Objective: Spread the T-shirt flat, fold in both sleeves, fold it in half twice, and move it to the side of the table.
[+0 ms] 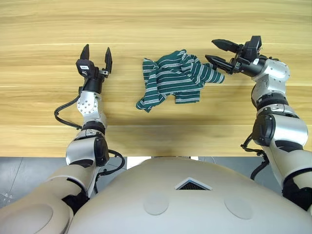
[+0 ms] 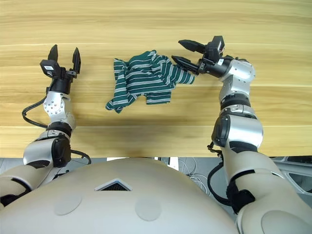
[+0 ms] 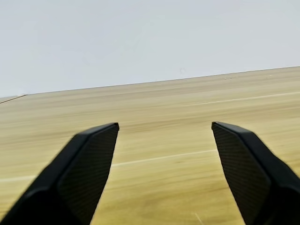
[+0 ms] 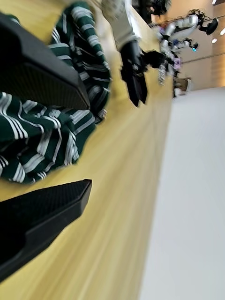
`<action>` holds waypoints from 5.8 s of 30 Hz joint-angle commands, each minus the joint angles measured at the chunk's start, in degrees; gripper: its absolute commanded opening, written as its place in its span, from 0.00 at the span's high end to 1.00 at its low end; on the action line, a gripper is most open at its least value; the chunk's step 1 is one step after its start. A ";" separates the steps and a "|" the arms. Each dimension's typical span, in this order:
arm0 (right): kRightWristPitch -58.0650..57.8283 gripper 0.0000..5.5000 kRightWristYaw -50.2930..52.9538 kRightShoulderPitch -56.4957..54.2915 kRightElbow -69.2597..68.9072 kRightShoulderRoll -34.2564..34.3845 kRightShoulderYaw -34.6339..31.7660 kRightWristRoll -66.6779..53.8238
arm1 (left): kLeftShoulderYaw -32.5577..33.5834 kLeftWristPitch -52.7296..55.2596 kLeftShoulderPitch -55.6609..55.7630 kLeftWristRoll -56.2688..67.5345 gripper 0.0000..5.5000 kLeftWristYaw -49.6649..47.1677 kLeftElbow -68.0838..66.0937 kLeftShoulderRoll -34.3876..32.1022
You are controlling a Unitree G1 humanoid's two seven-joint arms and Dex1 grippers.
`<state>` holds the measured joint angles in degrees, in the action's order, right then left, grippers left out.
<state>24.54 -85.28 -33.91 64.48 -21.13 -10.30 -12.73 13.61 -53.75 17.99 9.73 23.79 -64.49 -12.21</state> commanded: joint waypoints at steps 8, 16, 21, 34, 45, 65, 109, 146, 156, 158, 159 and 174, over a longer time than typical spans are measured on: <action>-6.76 0.50 12.46 -3.54 -2.24 0.01 10.83 10.90 | -0.46 -0.18 0.99 -0.69 0.35 0.42 0.78 0.05; -9.54 0.53 12.55 -4.22 -0.50 -0.18 15.42 14.72 | -1.08 -0.65 0.08 -0.49 0.35 0.79 3.75 0.75; -10.26 0.70 11.22 -4.61 -2.25 0.27 15.03 13.46 | -4.51 5.23 -5.48 2.54 0.35 4.25 21.28 2.52; -11.56 1.00 12.32 -4.68 -3.05 1.35 16.73 14.59 | -17.18 60.49 -25.08 7.03 0.35 -2.05 74.78 1.51; -10.44 1.00 13.83 -3.42 -4.51 2.49 17.89 14.81 | -27.11 75.07 -29.24 -0.13 0.35 -8.18 83.78 2.25; -9.72 1.00 14.96 -0.55 -8.11 4.10 18.41 14.50 | -22.60 76.44 -28.10 0.66 0.66 -7.07 79.90 2.14; -4.44 1.00 30.60 -16.89 -2.85 -10.95 3.78 7.09 | 6.46 73.46 -20.84 27.66 1.00 22.67 74.00 -15.02; -18.75 1.00 48.00 -32.60 13.90 -1.65 8.50 21.16 | -10.80 52.29 48.41 -9.71 1.00 13.21 -9.88 -18.07; -3.98 1.00 17.69 -18.52 10.49 -8.08 6.85 17.39 | -8.62 65.51 1.60 8.69 1.00 44.48 47.00 -25.66; 2.57 1.00 4.85 -10.15 8.95 -10.51 8.86 17.62 | -10.40 63.20 -11.55 8.41 1.00 45.23 54.85 -25.29; 5.79 1.00 0.50 -6.33 8.25 -11.51 10.08 18.28 | -11.27 62.38 -16.32 7.95 1.00 45.03 57.71 -24.93; 15.50 0.81 -6.75 15.12 3.40 -18.92 16.19 14.86 | -16.85 48.20 -47.17 -6.33 0.91 40.99 83.40 -36.09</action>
<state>41.00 -91.00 -22.02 68.40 -39.10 3.81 0.94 -1.99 -4.60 -29.64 6.51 67.01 17.79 -47.80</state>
